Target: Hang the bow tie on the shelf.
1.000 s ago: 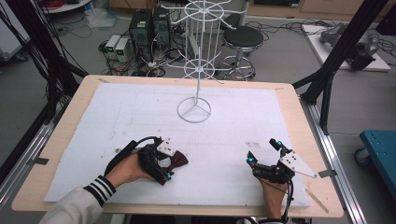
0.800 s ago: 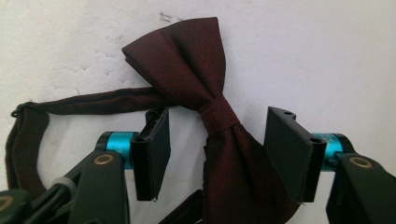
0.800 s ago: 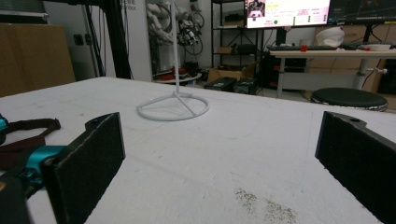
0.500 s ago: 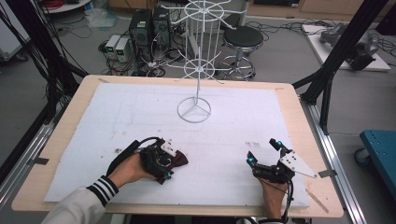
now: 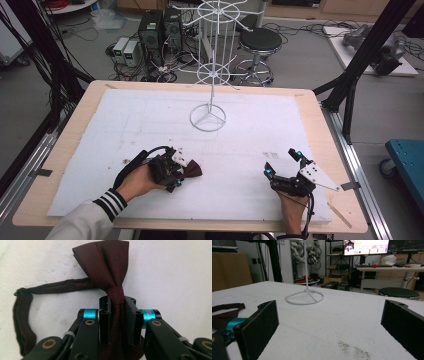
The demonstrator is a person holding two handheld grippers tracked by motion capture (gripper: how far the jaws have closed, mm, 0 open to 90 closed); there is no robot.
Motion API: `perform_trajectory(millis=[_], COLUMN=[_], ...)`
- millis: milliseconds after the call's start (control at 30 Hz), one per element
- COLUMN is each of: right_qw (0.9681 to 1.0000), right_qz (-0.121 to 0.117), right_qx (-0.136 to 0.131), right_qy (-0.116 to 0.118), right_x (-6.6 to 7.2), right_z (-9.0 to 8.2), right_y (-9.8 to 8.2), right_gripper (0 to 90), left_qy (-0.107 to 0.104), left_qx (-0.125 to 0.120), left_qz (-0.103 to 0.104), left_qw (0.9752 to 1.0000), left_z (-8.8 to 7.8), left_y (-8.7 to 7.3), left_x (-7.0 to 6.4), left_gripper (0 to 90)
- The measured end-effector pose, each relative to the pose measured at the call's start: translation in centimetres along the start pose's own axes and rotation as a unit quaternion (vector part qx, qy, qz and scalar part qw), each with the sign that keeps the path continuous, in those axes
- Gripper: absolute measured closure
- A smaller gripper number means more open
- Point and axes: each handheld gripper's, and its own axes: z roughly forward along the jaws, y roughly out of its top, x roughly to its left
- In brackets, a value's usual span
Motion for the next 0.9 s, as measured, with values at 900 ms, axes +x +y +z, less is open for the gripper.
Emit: perform_trajectory(millis=[900], right_qw=[1.0], right_qz=[-0.003], right_qx=[-0.002], right_qy=[0.002], right_x=[0.0], right_z=[0.0], right_y=[0.0], right_gripper=[0.7], left_qy=[-0.009], left_qx=[-0.185], left_qz=[-0.11], left_qw=[0.9765], left_z=[-4.3], left_y=[-1.2], left_x=[3.5], left_gripper=[75.9])
